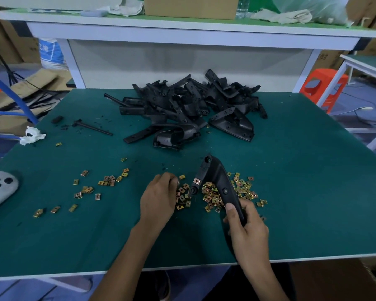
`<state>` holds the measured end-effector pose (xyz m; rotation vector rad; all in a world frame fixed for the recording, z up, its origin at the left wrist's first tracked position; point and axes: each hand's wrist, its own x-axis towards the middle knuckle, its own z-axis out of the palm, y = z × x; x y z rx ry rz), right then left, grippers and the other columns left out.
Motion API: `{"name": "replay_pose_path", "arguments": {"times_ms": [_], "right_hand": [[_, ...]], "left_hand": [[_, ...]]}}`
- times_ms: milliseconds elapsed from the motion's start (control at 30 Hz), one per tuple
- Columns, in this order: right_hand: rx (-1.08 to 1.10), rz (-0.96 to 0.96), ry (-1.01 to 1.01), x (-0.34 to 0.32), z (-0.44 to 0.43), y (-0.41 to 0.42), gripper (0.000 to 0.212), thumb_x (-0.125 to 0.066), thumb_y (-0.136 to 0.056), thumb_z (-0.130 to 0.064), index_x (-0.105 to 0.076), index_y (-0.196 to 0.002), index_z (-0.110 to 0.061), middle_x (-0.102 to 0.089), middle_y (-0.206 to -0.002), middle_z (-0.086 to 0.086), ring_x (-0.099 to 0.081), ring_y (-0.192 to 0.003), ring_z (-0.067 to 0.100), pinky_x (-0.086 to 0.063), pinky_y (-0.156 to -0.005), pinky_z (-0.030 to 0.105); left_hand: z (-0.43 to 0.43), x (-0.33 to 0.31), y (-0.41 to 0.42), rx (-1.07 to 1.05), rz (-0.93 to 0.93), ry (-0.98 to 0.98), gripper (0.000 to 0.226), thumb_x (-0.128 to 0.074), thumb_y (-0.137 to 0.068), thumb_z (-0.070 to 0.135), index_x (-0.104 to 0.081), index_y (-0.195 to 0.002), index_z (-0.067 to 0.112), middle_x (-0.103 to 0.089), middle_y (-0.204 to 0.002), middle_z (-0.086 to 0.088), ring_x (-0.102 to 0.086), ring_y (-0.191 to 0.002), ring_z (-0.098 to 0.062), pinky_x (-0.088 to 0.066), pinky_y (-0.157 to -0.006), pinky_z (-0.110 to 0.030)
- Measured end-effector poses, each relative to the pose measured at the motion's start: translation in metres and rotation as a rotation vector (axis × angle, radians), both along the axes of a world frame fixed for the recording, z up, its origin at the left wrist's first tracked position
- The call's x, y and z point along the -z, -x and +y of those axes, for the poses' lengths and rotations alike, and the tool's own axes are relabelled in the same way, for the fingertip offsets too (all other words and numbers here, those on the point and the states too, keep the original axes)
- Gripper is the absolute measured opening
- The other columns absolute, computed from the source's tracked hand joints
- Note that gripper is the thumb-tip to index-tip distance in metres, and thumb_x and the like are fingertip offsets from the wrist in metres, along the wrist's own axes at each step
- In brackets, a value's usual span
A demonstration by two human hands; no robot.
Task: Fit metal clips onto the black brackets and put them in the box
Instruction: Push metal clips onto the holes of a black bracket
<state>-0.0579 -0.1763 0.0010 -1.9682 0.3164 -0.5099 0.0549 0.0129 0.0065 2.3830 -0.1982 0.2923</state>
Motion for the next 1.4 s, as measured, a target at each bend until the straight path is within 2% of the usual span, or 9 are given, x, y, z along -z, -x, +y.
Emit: {"name": "replay_pose_path", "arguments": {"times_ms": [67,200,433,533,633,800,1033,1267,1400], "right_hand": [[-0.007,0.011,0.001,0.001,0.0,0.0,0.027,-0.051,-0.094,-0.064,-0.06,-0.097,-0.038,-0.068,-0.069,-0.007,-0.06,-0.053,0.011,-0.046,-0.047,0.026],[-0.028,0.004,0.025,0.001,0.0,0.001,0.031,-0.05,-0.09,-0.069,-0.06,-0.098,-0.041,-0.064,-0.066,0.0,-0.057,-0.054,0.016,-0.045,-0.051,0.035],[-0.056,-0.001,0.042,0.001,0.002,0.001,0.028,-0.055,-0.086,-0.065,-0.065,-0.095,-0.04,-0.062,-0.066,0.0,-0.057,-0.054,0.015,-0.045,-0.052,0.034],[-0.099,0.02,0.047,0.003,0.0,0.002,0.032,-0.057,-0.085,-0.064,-0.068,-0.093,-0.034,-0.062,-0.062,-0.001,-0.058,-0.054,0.016,-0.046,-0.051,0.037],[-0.136,0.046,0.044,0.002,0.001,0.003,0.033,-0.058,-0.084,-0.064,-0.069,-0.092,-0.034,-0.062,-0.061,0.001,-0.058,-0.053,0.019,-0.045,-0.049,0.039],[-0.139,0.058,0.044,-0.002,0.003,0.004,0.031,-0.058,-0.083,-0.064,-0.07,-0.093,-0.038,-0.063,-0.06,0.001,-0.058,-0.053,0.02,-0.045,-0.048,0.038],[-0.151,0.083,0.07,-0.001,0.003,0.004,0.007,-0.067,-0.091,-0.044,-0.07,-0.095,-0.04,-0.064,-0.06,0.0,-0.059,-0.053,0.019,-0.047,-0.048,0.038],[-0.154,0.086,0.077,0.0,0.003,0.004,0.012,-0.066,-0.091,-0.048,-0.072,-0.095,-0.038,-0.065,-0.061,-0.001,-0.06,-0.053,0.015,-0.048,-0.049,0.037],[-0.143,0.061,0.05,-0.001,0.003,0.005,0.029,-0.059,-0.085,-0.064,-0.07,-0.098,-0.04,-0.065,-0.062,-0.002,-0.061,-0.054,0.015,-0.048,-0.049,0.036]], "left_hand": [[0.0,-0.003,0.006,-0.013,0.07,0.228,0.02,-0.042,-0.107,0.027,-0.057,-0.095,0.02,-0.063,-0.086,0.005,-0.057,-0.073,-0.012,-0.045,-0.064,-0.033],[0.001,-0.007,0.023,-0.021,0.192,0.57,0.017,-0.045,-0.105,0.031,-0.06,-0.096,0.029,-0.073,-0.089,0.013,-0.065,-0.072,-0.004,-0.049,-0.062,-0.015],[0.009,0.0,0.024,-0.158,0.195,0.888,0.009,-0.063,-0.097,0.018,-0.07,-0.092,0.02,-0.074,-0.086,0.009,-0.067,-0.078,-0.003,-0.053,-0.071,-0.023],[0.012,-0.001,0.022,-0.114,0.242,1.02,0.016,-0.068,-0.094,0.012,-0.074,-0.102,0.023,-0.074,-0.09,0.01,-0.067,-0.085,-0.002,-0.055,-0.077,-0.019],[0.014,-0.003,0.025,-0.066,0.238,1.057,0.021,-0.068,-0.092,0.003,-0.078,-0.099,0.021,-0.075,-0.089,0.007,-0.067,-0.084,-0.003,-0.052,-0.075,-0.015],[0.015,-0.005,0.027,-0.01,0.252,1.142,0.018,-0.069,-0.088,-0.002,-0.077,-0.094,0.014,-0.071,-0.085,-0.004,-0.064,-0.083,-0.015,-0.052,-0.078,-0.028],[0.015,-0.003,0.026,0.019,0.278,1.122,0.015,-0.068,-0.089,-0.001,-0.079,-0.094,0.01,-0.075,-0.09,-0.013,-0.066,-0.081,-0.02,-0.055,-0.077,-0.032],[0.017,-0.002,0.025,0.063,0.297,1.124,0.019,-0.066,-0.091,-0.001,-0.079,-0.092,0.013,-0.075,-0.087,-0.012,-0.066,-0.078,-0.02,-0.056,-0.072,-0.028],[0.019,0.0,0.023,0.033,0.311,1.181,0.019,-0.068,-0.09,0.002,-0.08,-0.091,0.016,-0.072,-0.083,-0.008,-0.064,-0.074,-0.016,-0.054,-0.068,-0.023]]}}
